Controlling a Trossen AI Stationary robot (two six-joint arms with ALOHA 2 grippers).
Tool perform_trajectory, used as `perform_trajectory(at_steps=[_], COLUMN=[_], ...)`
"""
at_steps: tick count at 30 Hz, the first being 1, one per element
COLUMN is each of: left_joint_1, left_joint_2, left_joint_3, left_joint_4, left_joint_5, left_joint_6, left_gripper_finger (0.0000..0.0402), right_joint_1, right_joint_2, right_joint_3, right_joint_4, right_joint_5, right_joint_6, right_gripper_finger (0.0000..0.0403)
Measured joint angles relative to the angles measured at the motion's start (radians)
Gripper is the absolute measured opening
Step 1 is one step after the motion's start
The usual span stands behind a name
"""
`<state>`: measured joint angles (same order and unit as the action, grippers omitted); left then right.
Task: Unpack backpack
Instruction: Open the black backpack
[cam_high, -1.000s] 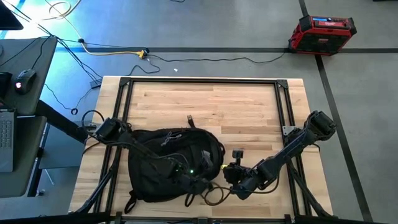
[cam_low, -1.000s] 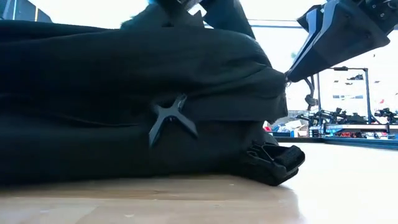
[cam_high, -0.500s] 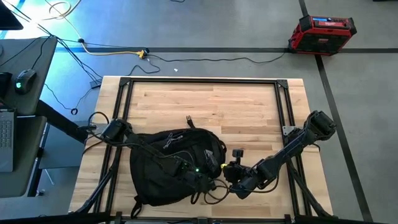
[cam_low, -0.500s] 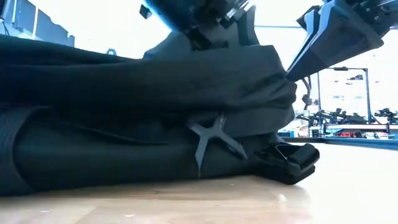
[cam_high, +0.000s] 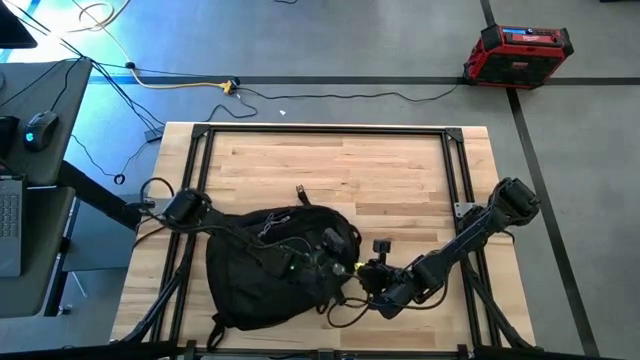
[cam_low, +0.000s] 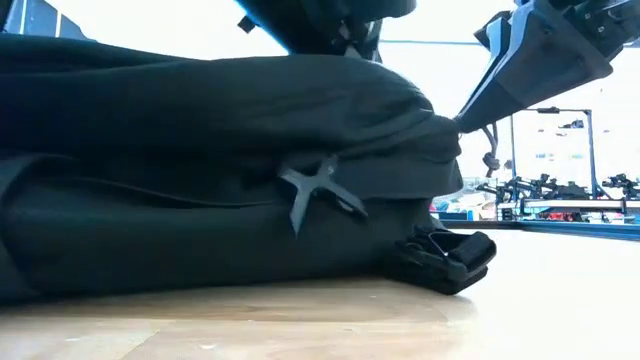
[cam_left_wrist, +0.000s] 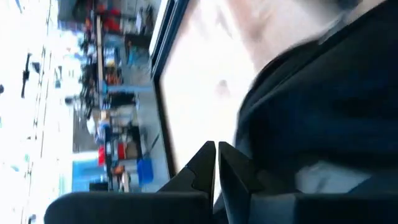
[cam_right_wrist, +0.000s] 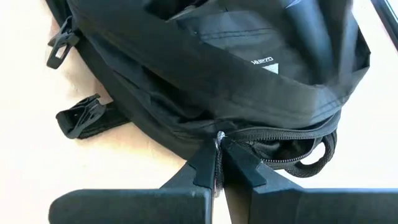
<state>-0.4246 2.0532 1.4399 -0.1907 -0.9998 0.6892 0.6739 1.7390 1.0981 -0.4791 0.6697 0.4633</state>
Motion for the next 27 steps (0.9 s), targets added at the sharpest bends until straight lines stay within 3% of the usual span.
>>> perform_trajectory(at_steps=[7, 12, 18, 22, 27], left_joint_1=[0.035, 0.032, -0.009, -0.04, -0.075], left_joint_2=[-0.047, -0.061, -0.062, -0.062, -0.062], left_joint_3=[0.001, 0.001, 0.0, 0.0, 0.0], left_joint_4=[-0.311, -0.388, -0.192, -0.076, -0.027], left_joint_5=[-0.116, -0.046, 0.198, 0.224, 0.244], left_joint_6=[-0.291, -0.405, -0.204, -0.048, 0.08], left_gripper_finger=[0.0, 0.0, 0.0002, 0.0025, 0.0085], right_joint_1=[0.001, 0.001, 0.001, 0.001, 0.001], right_joint_2=[0.0, 0.001, 0.001, 0.001, 0.001], right_joint_3=[0.0, 0.0, 0.0, 0.0, 0.0], right_joint_4=[-0.033, -0.106, -0.135, -0.135, -0.135], right_joint_5=[0.012, 0.108, 0.144, 0.142, 0.132], right_joint_6=[0.0, 0.008, 0.028, 0.034, 0.034], right_gripper_finger=[0.0, 0.0, 0.0, 0.0, 0.0])
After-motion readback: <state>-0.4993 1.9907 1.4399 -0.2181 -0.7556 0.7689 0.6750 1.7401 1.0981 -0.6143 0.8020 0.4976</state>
